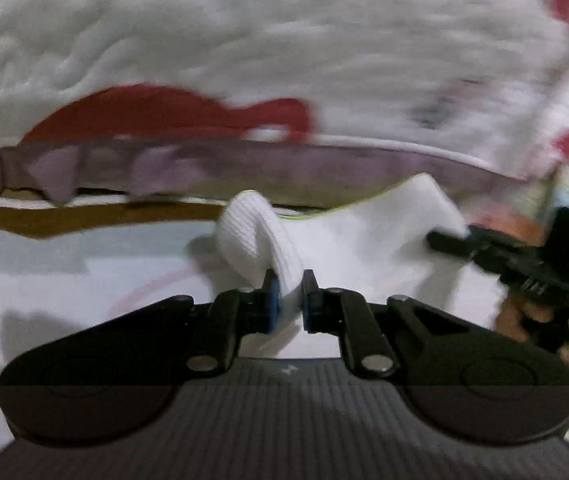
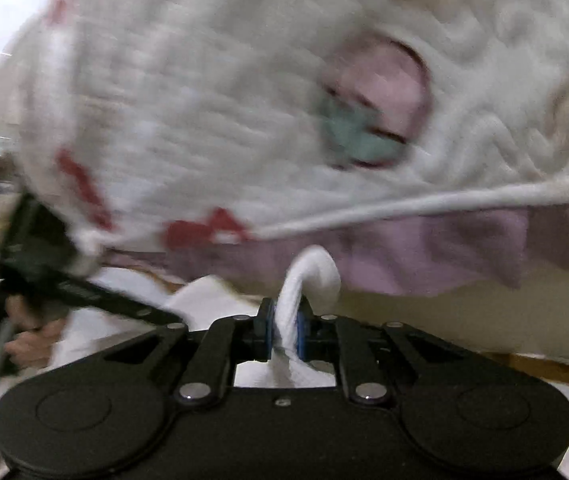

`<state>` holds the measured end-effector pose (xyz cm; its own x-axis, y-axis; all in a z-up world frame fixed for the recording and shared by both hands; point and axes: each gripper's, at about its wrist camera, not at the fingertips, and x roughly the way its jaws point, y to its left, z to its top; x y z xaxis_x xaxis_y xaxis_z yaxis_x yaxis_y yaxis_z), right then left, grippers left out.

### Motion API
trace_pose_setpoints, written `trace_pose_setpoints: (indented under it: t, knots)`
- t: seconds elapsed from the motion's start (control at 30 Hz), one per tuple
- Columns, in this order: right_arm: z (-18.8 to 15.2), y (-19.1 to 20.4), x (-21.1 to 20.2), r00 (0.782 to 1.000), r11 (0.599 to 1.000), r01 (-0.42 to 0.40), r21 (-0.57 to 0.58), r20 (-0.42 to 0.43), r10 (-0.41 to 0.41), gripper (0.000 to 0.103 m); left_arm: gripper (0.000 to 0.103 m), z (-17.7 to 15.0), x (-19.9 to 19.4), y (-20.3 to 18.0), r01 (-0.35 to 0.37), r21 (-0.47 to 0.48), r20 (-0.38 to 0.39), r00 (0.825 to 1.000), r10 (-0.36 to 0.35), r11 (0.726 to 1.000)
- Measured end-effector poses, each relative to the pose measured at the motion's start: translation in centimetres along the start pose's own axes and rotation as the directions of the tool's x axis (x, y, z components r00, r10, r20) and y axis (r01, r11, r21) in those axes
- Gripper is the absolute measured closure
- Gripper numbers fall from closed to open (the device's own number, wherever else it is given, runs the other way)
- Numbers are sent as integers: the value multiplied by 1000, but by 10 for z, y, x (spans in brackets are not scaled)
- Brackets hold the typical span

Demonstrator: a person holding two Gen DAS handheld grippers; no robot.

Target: Fold clothes

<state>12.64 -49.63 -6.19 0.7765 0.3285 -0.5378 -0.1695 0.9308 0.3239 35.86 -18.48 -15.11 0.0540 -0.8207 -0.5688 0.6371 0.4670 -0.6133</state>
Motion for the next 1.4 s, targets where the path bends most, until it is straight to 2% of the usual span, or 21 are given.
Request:
trace_pose_setpoints:
  t: [0.03,0.13,0.23,0.33,0.4,0.47,0.53,0.63,0.7,0.77,0.8,0.83,0.9,1.0,1.07,1.13,1.17,1.27,1.33,1.37,1.4]
  knots:
    - [-1,7,-9,999,999,-28,-18,27,29,89,93,-8,-13,-12,29,30,-16,999,-28,999]
    - [-36,44,-26,980,980,-145,-134,-153,124,89,93,-46,-42,-46,76,152,-129,990,-57,985]
    - [-80,62,-26,916,967,-189,-170,-384,112,88,93,-93,-51,-71,117,246,-282,958,-45,962]
    - [-108,68,-30,868,964,-168,-207,-494,45,85,92,-127,-43,-76,117,254,-379,925,-13,960]
    - [-107,67,-38,880,978,-141,-154,-472,53,69,92,-138,-40,-78,106,288,-402,915,20,952]
    - [-104,66,-46,894,989,-115,-94,-444,62,62,91,-140,-41,-80,84,307,-402,914,49,948]
    - [-97,63,-53,918,994,-108,-15,-386,93,59,91,-140,-46,-86,73,338,-371,927,61,938]
    - [-96,50,-56,941,982,-99,159,-305,145,44,91,-138,-53,-95,74,391,-330,942,64,918]
    - [-94,46,-47,955,951,-94,295,-243,170,43,92,-139,-60,-104,79,428,-280,959,49,900]
    - [-96,39,-41,963,893,-105,438,-179,202,39,93,-130,-71,-101,120,336,-211,976,-49,934]
    - [-98,35,-39,966,855,-113,507,-145,214,38,93,-124,-74,-98,119,281,-191,979,-66,952]
    - [-98,36,-38,970,844,-92,528,-143,195,38,93,-119,-75,-98,108,270,-179,982,-60,957]
    - [-97,37,-36,978,829,-42,558,-148,149,38,93,-120,-80,-106,89,383,-168,985,-25,920]
    - [-99,42,-29,981,816,43,576,-181,76,38,93,-140,-78,-120,94,550,-208,978,26,830]
    - [-104,45,-23,977,805,96,586,-211,37,38,93,-155,-72,-122,121,584,-250,967,37,803]
    - [-111,47,-11,971,786,144,602,-240,5,37,93,-160,-68,-121,126,584,-266,963,42,802]
    - [-111,51,-7,969,801,170,574,-247,-28,35,93,-162,-66,-121,128,583,-273,961,45,802]
    - [-110,66,5,956,846,248,472,-259,-136,36,93,-160,-67,-122,131,580,-274,961,40,804]
    - [-109,76,13,943,865,301,401,-259,-208,57,93,-156,-69,-123,132,576,-267,963,32,807]
    - [-105,82,17,939,891,310,331,-256,-231,80,93,-155,-70,-124,130,573,-262,965,31,809]
    - [-101,89,21,934,914,315,255,-252,-252,90,93,-154,-71,-125,127,571,-258,966,30,811]
